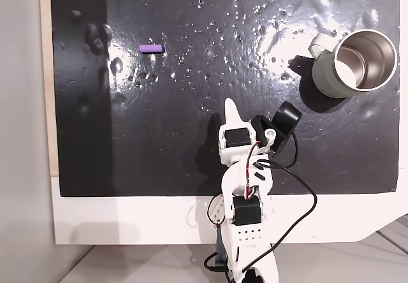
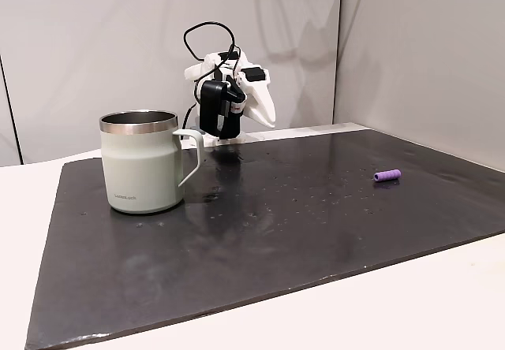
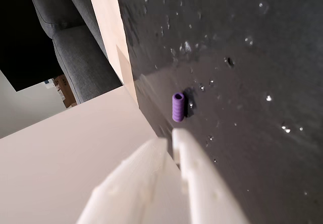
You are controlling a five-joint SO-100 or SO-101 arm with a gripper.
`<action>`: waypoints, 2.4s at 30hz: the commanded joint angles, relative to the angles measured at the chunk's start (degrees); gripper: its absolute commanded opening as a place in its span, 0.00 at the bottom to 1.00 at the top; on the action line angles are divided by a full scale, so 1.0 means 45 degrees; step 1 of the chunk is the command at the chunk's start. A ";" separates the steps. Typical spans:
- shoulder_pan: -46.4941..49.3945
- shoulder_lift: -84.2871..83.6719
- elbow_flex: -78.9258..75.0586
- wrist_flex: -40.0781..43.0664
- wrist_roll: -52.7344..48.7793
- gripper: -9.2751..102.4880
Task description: Grasp a pengrip and put it in the cup.
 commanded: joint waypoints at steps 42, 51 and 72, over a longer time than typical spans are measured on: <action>-0.2637 -1.6387 -1.9297 0.8086 0.2031 0.11; -0.2676 -2.3516 -2.7441 1.2109 0.3809 0.25; -0.4199 -3.0859 -3.4414 1.1133 0.3867 0.25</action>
